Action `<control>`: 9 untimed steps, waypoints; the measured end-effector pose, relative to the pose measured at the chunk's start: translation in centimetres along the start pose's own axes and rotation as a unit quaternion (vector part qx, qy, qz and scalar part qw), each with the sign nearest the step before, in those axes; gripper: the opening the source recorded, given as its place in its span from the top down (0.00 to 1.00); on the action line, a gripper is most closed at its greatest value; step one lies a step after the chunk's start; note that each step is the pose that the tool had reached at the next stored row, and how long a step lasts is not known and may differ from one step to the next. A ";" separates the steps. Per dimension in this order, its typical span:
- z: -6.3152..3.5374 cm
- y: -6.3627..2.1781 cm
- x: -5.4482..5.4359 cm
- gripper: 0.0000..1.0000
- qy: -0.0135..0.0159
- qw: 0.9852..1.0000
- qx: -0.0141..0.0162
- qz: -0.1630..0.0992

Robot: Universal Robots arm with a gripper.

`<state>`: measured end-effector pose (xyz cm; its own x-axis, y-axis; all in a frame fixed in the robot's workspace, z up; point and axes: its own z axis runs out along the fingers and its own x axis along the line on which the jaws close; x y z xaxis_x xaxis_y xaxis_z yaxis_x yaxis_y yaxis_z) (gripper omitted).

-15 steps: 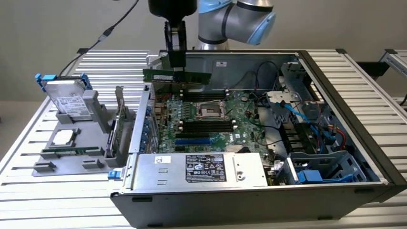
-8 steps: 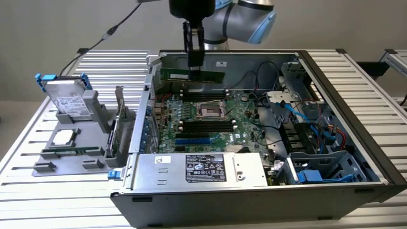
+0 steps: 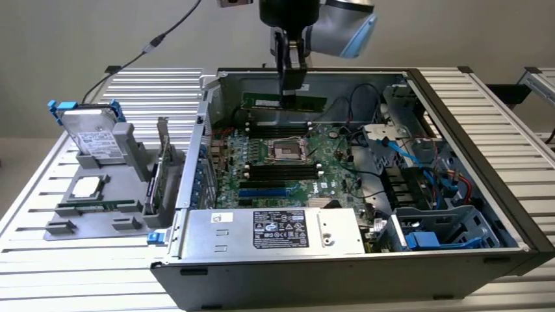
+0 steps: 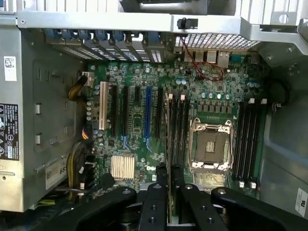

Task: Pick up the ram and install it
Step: 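Pick up the ram and move it above insertion slot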

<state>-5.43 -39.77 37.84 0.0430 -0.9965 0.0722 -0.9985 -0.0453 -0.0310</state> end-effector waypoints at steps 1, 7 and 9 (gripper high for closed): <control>0.08 -0.38 0.0 0.85 0.000 1.000 0.001 0.000; 0.36 -1.18 -0.6 0.85 0.000 1.000 0.008 0.001; 0.41 -1.18 -0.8 0.85 0.000 1.000 0.015 0.001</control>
<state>-4.27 -39.00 37.41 0.0402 -0.9966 0.0726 -0.9971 -0.0447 -0.0609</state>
